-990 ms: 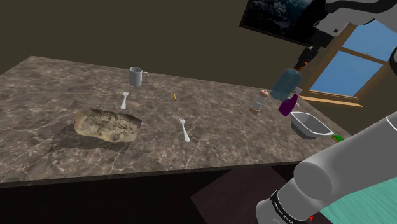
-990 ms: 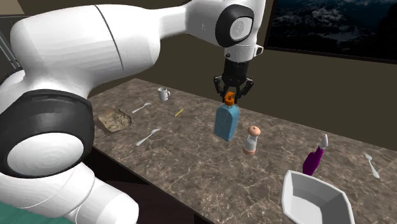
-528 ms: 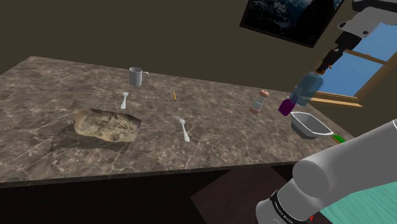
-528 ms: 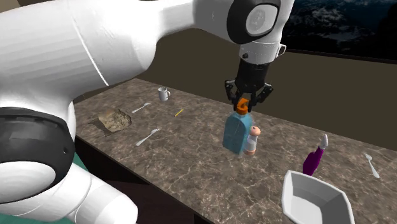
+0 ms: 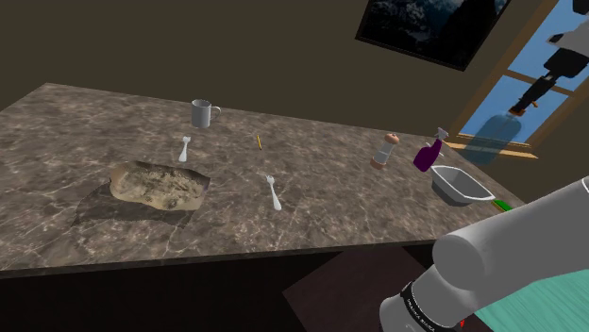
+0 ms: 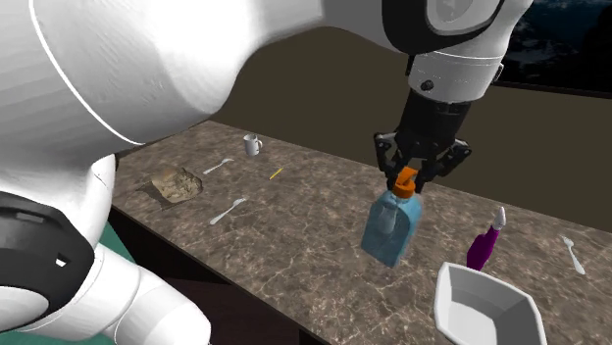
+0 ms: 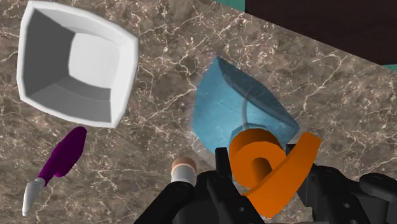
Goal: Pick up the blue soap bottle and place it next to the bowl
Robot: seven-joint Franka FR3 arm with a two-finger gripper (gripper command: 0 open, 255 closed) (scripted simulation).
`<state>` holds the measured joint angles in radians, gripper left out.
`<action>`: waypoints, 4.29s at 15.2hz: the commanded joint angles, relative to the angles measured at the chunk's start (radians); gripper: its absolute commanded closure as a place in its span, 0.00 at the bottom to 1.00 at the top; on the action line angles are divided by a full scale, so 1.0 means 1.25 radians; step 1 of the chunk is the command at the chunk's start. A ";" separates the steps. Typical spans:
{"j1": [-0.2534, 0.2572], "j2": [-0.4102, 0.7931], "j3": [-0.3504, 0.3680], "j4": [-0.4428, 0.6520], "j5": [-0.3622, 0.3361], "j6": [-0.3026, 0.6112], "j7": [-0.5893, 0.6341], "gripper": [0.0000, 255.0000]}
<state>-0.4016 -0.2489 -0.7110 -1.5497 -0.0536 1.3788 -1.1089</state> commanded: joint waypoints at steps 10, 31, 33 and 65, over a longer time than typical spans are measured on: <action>-0.020 -0.051 -0.007 -0.128 -0.033 0.087 -0.020 1.00; -0.043 -0.104 -0.012 -0.397 -0.070 0.311 -0.010 1.00; -0.044 -0.104 -0.016 -0.418 -0.072 0.332 -0.011 1.00; -0.036 -0.041 -0.081 -0.615 -0.056 0.583 -0.053 0.00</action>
<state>-0.4472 -0.3001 -0.8122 -2.3181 -0.1230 2.1080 -1.1750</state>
